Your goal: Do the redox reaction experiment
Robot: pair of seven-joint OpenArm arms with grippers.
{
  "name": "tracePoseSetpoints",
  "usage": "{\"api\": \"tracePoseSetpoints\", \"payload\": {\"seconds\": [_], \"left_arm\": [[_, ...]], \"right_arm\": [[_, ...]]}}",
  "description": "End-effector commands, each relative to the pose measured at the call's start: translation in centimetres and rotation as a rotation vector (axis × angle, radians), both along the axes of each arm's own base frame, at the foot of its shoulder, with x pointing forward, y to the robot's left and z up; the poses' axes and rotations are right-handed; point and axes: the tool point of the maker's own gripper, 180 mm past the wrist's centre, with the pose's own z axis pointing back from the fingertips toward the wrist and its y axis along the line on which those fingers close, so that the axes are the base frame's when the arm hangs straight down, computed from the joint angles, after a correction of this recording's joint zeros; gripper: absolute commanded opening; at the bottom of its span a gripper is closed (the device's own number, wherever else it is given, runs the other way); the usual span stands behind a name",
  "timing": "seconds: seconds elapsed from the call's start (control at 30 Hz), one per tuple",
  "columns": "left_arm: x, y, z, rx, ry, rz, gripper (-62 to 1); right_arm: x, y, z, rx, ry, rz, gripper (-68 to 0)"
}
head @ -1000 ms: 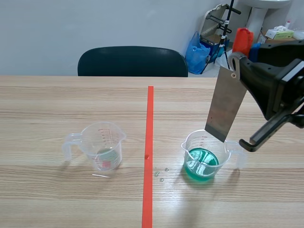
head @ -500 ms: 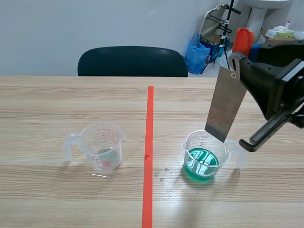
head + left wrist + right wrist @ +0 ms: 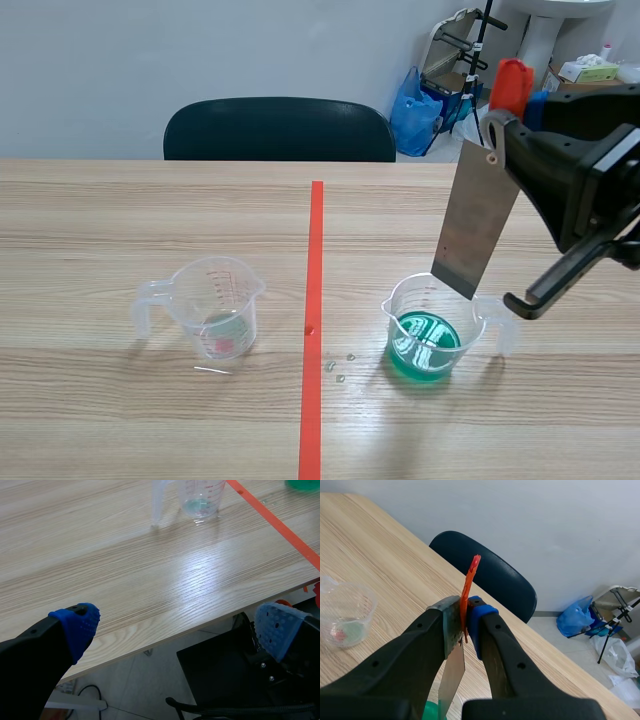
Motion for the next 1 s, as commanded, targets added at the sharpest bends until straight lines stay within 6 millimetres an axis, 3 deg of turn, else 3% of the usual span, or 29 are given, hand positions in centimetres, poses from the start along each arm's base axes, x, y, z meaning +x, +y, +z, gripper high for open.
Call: {"api": "tracePoseSetpoints", "payload": {"seconds": [0.0,0.47,0.53,0.67,0.77,0.83,0.97], "left_arm": [[0.3,0.0,0.6,-0.001,-0.027,0.004,1.4],[0.4,0.0,0.6,-0.003,-0.031,0.004,1.4],[0.4,0.0,0.7,-0.002,-0.032,0.0,-7.3],[0.9,0.1,0.8,-0.001,-0.035,-0.026,-34.8],[1.3,0.1,0.8,0.004,-0.034,-0.059,-48.8],[1.5,0.1,0.9,0.001,-0.031,-0.085,-55.1],[3.7,-0.2,1.2,-0.017,-0.072,-0.145,-56.9]], "right_arm": [[0.0,0.1,1.5,0.011,-0.045,0.007,-66.2],[0.0,0.2,1.4,0.011,-0.044,0.01,-66.2],[0.0,0.2,1.4,0.011,-0.044,0.01,-66.2],[0.0,0.2,1.4,0.011,-0.042,0.013,-66.2],[0.0,0.2,1.4,0.011,-0.042,0.013,-66.2],[0.0,0.2,1.4,0.011,-0.042,0.013,-66.2],[0.0,0.2,1.4,0.01,-0.042,0.013,-66.2]]}}
